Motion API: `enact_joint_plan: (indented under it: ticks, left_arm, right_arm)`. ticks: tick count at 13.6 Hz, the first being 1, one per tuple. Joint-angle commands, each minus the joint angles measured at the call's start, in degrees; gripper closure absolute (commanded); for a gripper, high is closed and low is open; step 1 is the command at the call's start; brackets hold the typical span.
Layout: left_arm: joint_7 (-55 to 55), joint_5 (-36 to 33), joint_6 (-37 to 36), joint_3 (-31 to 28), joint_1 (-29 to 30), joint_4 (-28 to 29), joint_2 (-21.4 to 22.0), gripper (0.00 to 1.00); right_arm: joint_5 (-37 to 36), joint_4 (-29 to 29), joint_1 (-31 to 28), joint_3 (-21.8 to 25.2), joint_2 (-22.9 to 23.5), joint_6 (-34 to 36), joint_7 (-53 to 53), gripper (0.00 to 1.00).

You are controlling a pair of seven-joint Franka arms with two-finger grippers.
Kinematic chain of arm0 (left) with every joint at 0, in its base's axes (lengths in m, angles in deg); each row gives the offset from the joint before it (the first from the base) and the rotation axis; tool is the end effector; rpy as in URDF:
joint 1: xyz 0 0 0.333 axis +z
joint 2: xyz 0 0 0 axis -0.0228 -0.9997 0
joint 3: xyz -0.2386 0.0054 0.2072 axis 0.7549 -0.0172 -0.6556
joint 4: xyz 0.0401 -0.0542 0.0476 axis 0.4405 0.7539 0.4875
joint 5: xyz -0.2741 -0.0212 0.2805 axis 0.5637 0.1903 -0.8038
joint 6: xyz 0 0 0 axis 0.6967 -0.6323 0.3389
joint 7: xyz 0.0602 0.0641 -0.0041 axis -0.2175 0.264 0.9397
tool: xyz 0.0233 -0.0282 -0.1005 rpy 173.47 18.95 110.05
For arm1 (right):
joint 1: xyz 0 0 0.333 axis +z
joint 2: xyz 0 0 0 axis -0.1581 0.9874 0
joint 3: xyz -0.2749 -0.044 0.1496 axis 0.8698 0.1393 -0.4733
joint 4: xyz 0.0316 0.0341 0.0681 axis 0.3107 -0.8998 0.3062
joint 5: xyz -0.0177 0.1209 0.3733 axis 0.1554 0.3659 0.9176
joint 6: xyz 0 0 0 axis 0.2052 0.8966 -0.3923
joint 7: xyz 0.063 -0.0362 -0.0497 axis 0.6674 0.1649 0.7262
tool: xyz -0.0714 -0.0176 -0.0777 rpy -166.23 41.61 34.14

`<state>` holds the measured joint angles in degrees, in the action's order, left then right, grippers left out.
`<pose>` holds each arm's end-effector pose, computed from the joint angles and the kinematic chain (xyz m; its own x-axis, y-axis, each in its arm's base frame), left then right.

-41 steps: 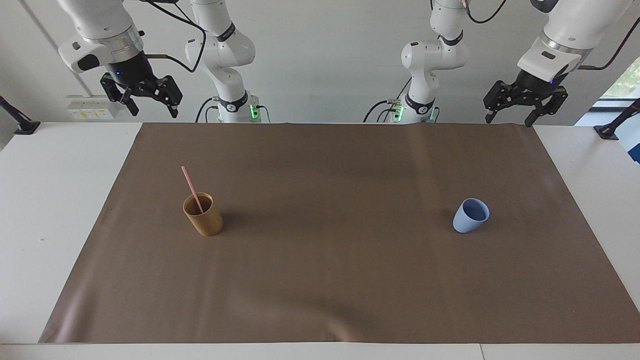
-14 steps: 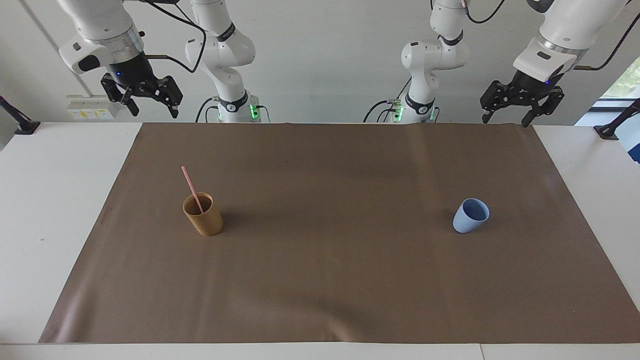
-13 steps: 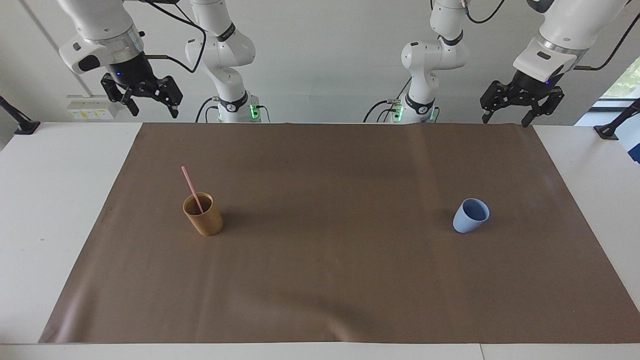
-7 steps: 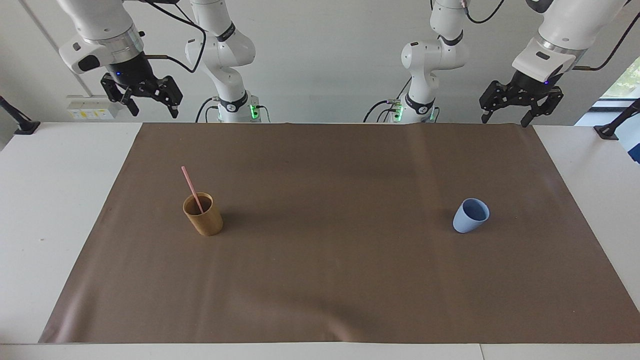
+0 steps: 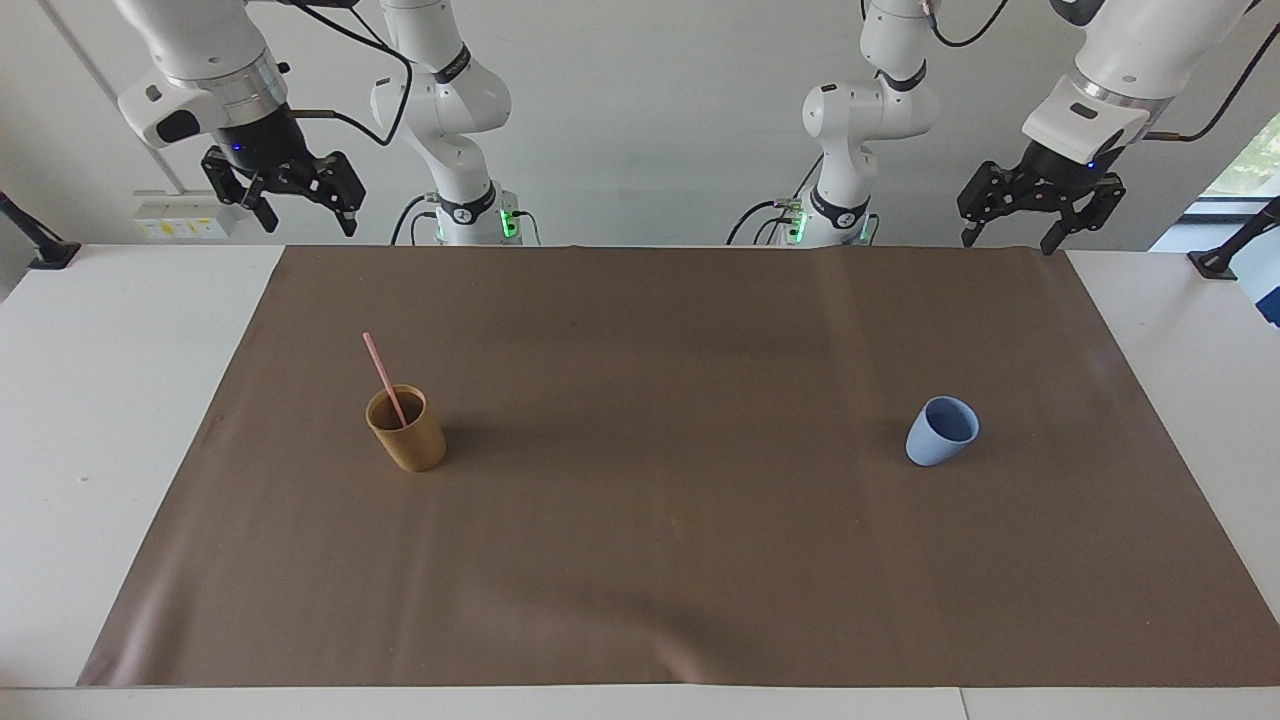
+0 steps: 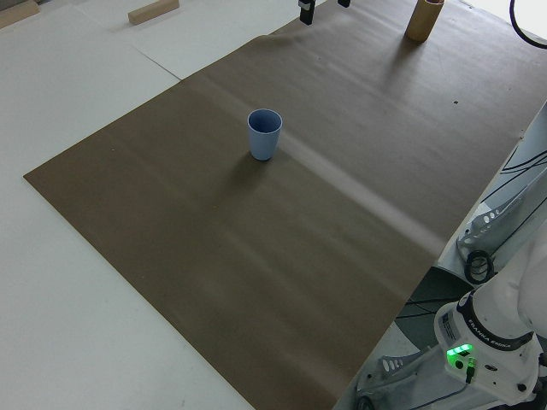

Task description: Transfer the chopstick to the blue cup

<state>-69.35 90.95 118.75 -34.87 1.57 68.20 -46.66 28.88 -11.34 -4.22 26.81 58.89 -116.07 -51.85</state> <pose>0.5295 -0.0508 0.6670 0.9827 -0.1851 0.0091 -0.1852 -0.9826 0.0163 0.5243 -0.0193 0.6642 0.9972 -0.0666 -0.0328 -0.0660 -0.9976 0.0206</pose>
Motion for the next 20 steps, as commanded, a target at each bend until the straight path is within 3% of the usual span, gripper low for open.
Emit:
enact_joint_plan:
  ticks: [1,7,11,20]
  left_arm:
    - [0.22,-0.42,1.17,-0.33,-0.35,0.39,0.35,0.00]
    - [0.13,-0.50,3.19,-0.41,0.18,0.39,0.26,0.00]
    - [-0.05,-0.42,8.71,-0.68,1.93,2.05,-0.62,0.00]
    - [-4.17,-0.33,24.46,-0.68,4.92,9.52,-10.45,0.00]
  right_arm:
    - [0.21,-0.92,-0.31,-0.23,-0.92,0.12,-1.03,0.00]
    - [0.21,-0.92,-0.31,-0.23,-0.92,0.12,-1.03,0.00]
    - [0.21,-0.92,-0.31,-0.23,-0.92,0.12,-1.03,0.00]
    - [0.21,-0.92,-0.31,-0.23,-0.92,0.12,-1.03,0.00]
